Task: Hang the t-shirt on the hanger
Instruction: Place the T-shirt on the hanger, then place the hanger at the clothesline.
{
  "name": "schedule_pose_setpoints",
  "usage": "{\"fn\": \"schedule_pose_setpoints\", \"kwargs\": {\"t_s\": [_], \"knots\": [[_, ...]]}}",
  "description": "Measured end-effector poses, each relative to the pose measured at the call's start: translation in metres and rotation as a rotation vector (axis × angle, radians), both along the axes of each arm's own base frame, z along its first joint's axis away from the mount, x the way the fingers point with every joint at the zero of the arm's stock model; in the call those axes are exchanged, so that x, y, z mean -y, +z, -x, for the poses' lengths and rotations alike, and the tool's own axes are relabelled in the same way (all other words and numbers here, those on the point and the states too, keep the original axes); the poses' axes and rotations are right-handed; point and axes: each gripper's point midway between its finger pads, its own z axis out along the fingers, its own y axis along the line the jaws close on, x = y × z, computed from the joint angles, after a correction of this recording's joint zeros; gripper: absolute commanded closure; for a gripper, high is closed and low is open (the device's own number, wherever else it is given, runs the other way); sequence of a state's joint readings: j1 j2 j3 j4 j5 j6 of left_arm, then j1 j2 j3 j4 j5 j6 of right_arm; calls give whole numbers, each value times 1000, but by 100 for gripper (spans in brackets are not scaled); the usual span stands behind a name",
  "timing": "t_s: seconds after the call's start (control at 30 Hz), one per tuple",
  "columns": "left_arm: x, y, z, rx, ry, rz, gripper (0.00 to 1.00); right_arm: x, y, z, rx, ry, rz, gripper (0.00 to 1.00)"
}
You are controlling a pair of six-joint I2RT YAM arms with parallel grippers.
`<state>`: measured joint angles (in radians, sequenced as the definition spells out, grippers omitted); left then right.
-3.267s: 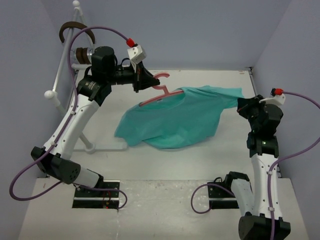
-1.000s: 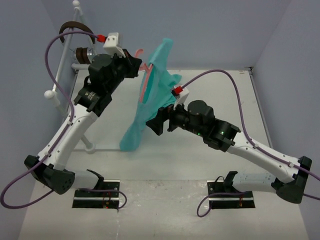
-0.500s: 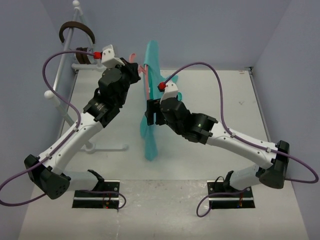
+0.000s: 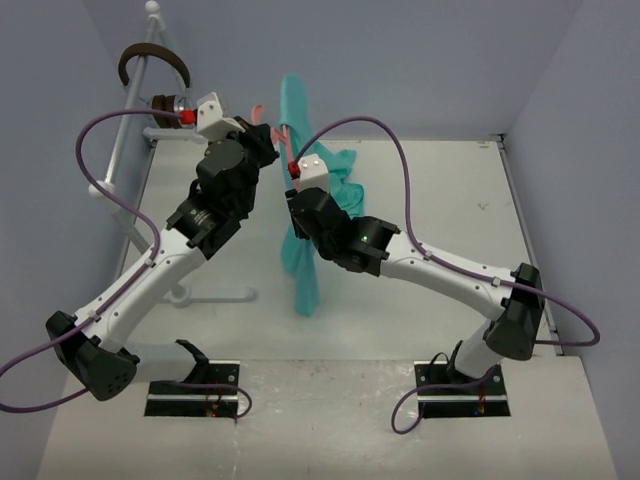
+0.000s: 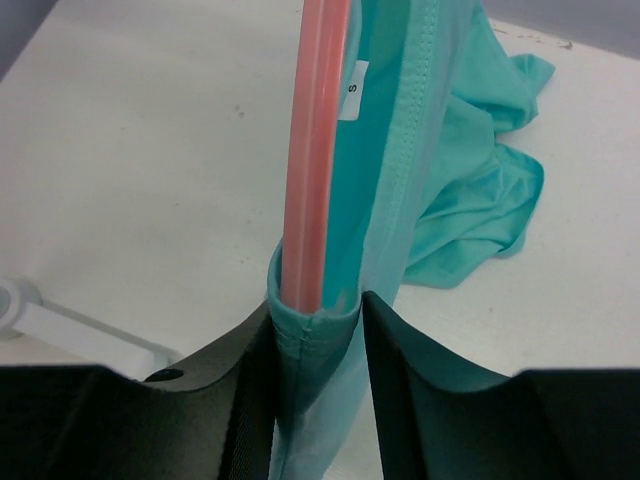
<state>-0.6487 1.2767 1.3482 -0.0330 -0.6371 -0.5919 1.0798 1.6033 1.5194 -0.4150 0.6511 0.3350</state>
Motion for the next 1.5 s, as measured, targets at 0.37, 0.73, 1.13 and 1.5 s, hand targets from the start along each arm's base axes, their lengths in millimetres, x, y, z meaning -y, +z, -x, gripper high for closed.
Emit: {"fn": "schedule_pose_setpoints", "kwargs": {"t_s": [0.37, 0.73, 1.13, 1.5], "knots": [[-7, 8, 3, 10, 17, -31, 84, -3, 2, -9, 81, 33, 22, 100], [29, 102, 29, 242, -257, -143, 0, -2, 7, 11, 69, 225, -29, 100], [4, 148, 175, 565, -600, -250, 0, 3, 13, 28, -67, 488, -98, 100], [-102, 176, 312, 820, -515, -189, 0, -26, 146, 61, -54, 725, -153, 100]]}}
